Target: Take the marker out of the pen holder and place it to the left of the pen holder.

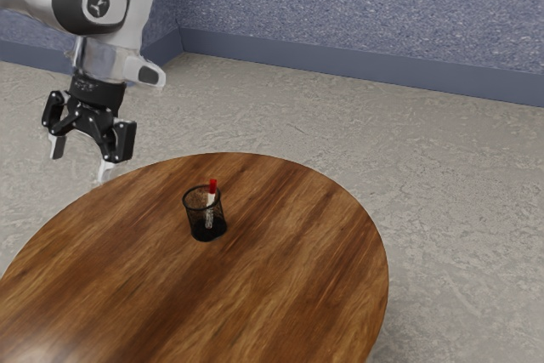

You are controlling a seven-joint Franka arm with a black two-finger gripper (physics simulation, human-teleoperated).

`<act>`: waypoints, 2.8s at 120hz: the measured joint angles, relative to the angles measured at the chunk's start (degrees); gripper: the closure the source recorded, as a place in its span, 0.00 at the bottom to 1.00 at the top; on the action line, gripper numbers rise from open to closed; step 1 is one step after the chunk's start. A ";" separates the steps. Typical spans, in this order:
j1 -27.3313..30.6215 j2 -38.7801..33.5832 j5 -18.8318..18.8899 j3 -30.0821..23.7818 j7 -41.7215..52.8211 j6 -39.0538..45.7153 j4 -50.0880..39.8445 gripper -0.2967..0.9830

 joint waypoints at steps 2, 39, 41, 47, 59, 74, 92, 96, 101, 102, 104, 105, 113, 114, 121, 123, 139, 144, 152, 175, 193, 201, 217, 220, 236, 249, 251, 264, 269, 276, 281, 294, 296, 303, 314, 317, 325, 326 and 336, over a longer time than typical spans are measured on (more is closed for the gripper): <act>-0.31 -0.21 -0.06 -0.02 0.20 1.67 0.33 0.23; -1.64 19.31 0.40 4.04 -1.83 24.25 9.67 0.23; -3.77 22.92 0.94 5.46 -2.57 24.43 13.21 0.23; -11.11 31.93 1.90 10.30 -4.79 25.34 21.17 0.23; -15.18 43.81 2.49 13.10 -8.58 29.64 27.28 0.23; -14.98 47.04 1.35 14.00 -13.17 33.56 27.32 0.23; -14.94 47.23 2.42 14.50 -18.26 34.53 26.89 0.23; -14.97 47.22 2.70 14.53 -19.19 34.67 26.90 0.23; -15.01 47.04 2.81 14.52 -19.94 34.81 26.96 0.23; -15.04 47.01 2.83 14.52 -20.01 34.84 26.98 0.23; -15.10 46.94 2.85 14.51 -20.15 34.89 26.99 0.23; -15.13 46.91 2.86 14.51 -20.21 34.92 26.99 0.23; -15.33 46.66 3.00 14.46 -20.52 34.98 26.70 0.23; -15.38 46.64 3.03 14.48 -20.56 34.98 26.62 0.23; -15.59 46.64 3.46 14.63 -20.83 34.97 26.03 0.23; -15.62 46.68 3.66 14.74 -20.91 34.96 25.79 0.23; -15.83 46.93 5.39 15.41 -21.52 34.57 25.03 0.23; -15.91 47.06 5.77 15.44 -21.71 34.53 24.98 0.23; -15.96 47.07 6.17 15.46 -21.98 34.48 24.61 0.23; -16.82 46.65 6.55 15.42 -22.70 34.47 24.01 0.23; -17.40 46.41 6.55 15.06 -23.15 34.59 23.51 0.23; -17.53 46.38 6.56 14.98 -23.32 34.65 23.35 0.23; -17.61 45.39 6.61 14.88 -23.59 34.83 21.70 0.23; -17.59 45.13 6.64 14.91 -23.63 34.86 21.44 0.23; -17.16 44.34 6.71 15.01 -23.80 34.92 20.56 0.24; -17.04 44.19 6.71 15.03 -23.95 34.95 20.26 0.39; -17.04 44.19 6.71 15.03 -23.97 34.95 20.24 0.41; -16.95 44.03 6.72 15.03 -24.07 34.90 20.21 0.56; -16.93 43.97 6.72 15.03 -24.10 34.89 20.25 0.62; -16.91 43.90 6.72 15.03 -24.12 34.87 20.34 0.68; -16.88 43.81 6.72 15.03 -24.15 34.86 20.36 0.71; -16.78 43.74 6.79 15.03 -24.23 34.74 20.31 0.77; -16.77 43.74 6.83 15.03 -24.24 34.71 20.31 0.78; -16.71 43.32 6.96 15.04 -24.30 34.61 20.30 0.79; -16.44 41.02 7.16 15.63 -24.37 34.26 20.05 0.81; -16.23 40.33 7.19 15.72 -24.38 34.13 19.83 0.81; -15.23 37.86 7.25 15.86 -24.42 33.77 18.59 0.82; -15.10 37.47 7.26 15.87 -24.43 33.70 18.47 0.82; -13.93 32.74 7.40 16.20 -24.49 32.89 17.28 0.82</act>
